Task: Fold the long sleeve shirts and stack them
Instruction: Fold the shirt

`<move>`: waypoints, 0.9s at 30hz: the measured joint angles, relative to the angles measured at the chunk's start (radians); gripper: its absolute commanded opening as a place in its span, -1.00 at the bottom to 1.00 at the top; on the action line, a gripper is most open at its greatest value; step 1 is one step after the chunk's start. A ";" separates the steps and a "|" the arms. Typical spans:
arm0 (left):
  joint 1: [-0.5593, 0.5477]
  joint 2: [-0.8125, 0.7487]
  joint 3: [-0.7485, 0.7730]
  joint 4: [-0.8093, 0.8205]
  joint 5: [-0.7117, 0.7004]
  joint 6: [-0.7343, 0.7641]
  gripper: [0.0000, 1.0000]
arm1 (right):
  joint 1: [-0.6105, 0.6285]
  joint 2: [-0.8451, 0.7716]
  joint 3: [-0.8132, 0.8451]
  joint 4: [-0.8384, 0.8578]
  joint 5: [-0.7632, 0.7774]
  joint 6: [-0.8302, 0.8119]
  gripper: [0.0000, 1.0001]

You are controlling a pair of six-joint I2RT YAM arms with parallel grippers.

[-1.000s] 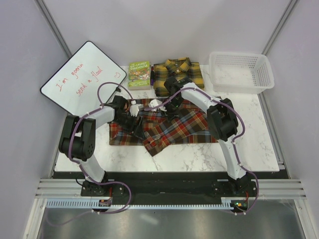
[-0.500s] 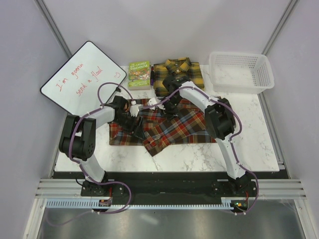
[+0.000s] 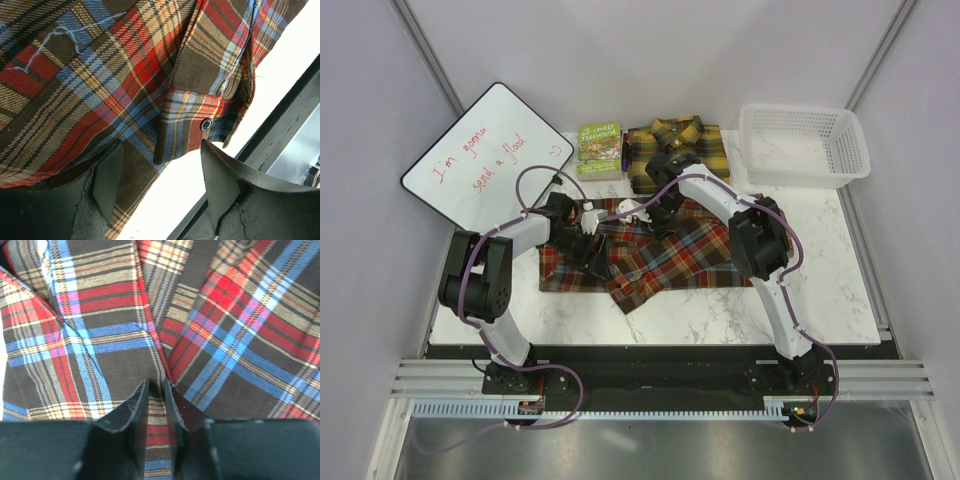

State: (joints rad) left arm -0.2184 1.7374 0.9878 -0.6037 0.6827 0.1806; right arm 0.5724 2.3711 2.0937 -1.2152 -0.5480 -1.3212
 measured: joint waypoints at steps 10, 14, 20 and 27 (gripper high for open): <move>0.000 0.001 0.000 0.001 0.000 0.000 0.22 | 0.002 0.013 0.021 -0.042 0.007 -0.031 -1.00; 0.000 0.001 -0.004 0.003 0.004 -0.001 -0.29 | 0.002 0.014 0.029 -0.055 0.007 -0.034 -1.00; 0.000 -0.003 -0.006 0.005 0.021 -0.005 -0.74 | 0.003 0.014 0.058 -0.068 0.006 -0.034 -1.00; -0.002 -0.042 -0.005 -0.004 0.054 -0.005 -0.97 | -0.002 0.013 0.058 -0.077 0.006 -0.034 -1.00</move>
State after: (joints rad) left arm -0.2199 1.6958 0.9829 -0.6079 0.7368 0.1753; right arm 0.5709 2.3840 2.1521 -1.2922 -0.5415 -1.3548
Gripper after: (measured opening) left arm 0.034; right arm 0.007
